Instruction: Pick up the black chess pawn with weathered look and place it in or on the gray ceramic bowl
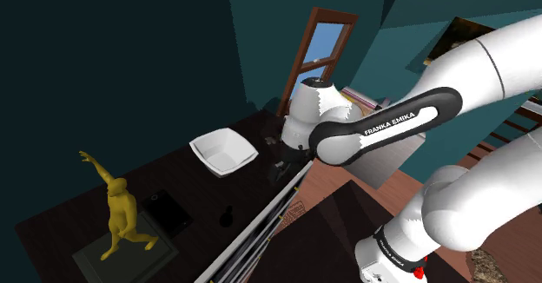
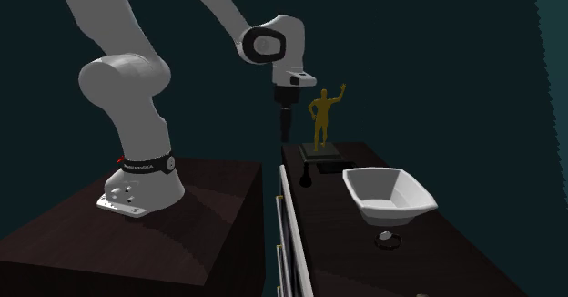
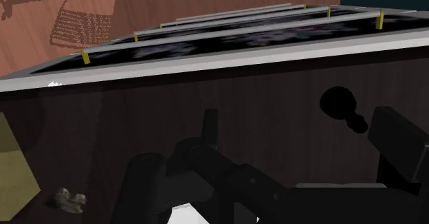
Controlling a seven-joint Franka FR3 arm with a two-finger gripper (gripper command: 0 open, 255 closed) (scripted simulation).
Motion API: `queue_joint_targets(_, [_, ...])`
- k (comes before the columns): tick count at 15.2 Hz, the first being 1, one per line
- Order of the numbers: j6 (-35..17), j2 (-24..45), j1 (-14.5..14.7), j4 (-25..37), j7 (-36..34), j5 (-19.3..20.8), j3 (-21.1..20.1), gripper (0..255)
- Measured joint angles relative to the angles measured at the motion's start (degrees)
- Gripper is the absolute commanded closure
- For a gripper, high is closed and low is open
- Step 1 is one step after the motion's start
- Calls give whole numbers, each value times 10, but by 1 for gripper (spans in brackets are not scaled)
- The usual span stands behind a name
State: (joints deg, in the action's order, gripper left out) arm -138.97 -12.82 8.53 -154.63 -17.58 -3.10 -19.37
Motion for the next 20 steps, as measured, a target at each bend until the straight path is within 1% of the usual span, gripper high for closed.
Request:
queue_joint_targets(3, [-58,68,-4,19,-42,37,-20,0])
queue_joint_targets(6, [-110,151,-2,52,-109,106,-33,0])
queue_joint_targets(8, [-139,198,6,71,-153,157,-27,0])
queue_joint_targets(11, [-166,271,40,117,-225,235,-5,0])
queue_joint_targets(14, [-193,347,86,170,-286,303,32,0])
queue_joint_targets(16, [-202,373,105,188,-306,323,47,0])
queue_joint_targets(20, [-221,408,124,206,-327,348,69,0])
